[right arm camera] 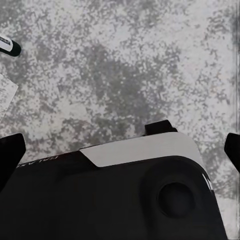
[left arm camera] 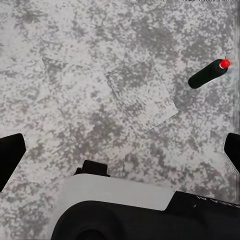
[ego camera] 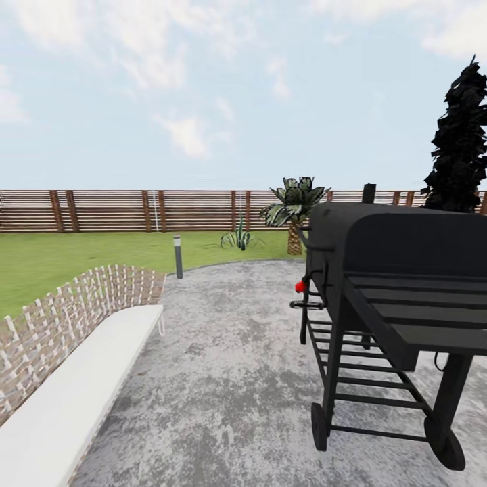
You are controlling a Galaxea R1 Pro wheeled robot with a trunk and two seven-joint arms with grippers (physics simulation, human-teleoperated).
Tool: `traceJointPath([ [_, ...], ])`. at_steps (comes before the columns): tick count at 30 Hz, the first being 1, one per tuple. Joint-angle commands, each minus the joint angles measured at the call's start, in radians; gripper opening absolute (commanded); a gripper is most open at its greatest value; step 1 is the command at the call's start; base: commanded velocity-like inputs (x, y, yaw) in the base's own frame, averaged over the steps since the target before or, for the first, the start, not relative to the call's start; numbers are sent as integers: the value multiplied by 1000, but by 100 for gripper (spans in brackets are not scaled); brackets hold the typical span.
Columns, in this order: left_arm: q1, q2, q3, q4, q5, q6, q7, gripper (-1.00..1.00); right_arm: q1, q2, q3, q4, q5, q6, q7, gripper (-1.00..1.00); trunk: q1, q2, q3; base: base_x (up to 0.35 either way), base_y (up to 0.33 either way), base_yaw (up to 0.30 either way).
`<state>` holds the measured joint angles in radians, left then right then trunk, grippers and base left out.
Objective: In the garden, pick up the pesticide atomizer on the floor and spray pesticide onto both trees until each tree trunk is fully covered.
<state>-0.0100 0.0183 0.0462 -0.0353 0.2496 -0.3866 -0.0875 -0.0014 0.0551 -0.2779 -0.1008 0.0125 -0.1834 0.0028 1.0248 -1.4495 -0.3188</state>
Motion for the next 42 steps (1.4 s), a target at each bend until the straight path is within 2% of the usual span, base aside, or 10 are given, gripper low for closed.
traceJointPath([
  [1, -1, 0, 4, 1, 8, -2, -9, 100, 0, 0, -4, 0, 1, -2, 0, 100, 0, -1, -1, 100, -238, 29],
  [8, -1, 0, 4, 1, 8, -3, -9, 100, 0, 0, -5, 0, 1, -2, 0, 100, 0, -1, -1, 37, -122, 10],
  [28, -1, 0, 4, 1, 8, -3, -9, 100, 0, 0, -5, 0, 1, -2, 0, 100, 0, -1, -1, 5, -10, 1],
  [42, -1, 0, 4, 1, 8, -3, -9, 100, 0, 0, -6, 0, 1, -2, 0, 100, 0, -1, -1, 105, -119, 0],
])
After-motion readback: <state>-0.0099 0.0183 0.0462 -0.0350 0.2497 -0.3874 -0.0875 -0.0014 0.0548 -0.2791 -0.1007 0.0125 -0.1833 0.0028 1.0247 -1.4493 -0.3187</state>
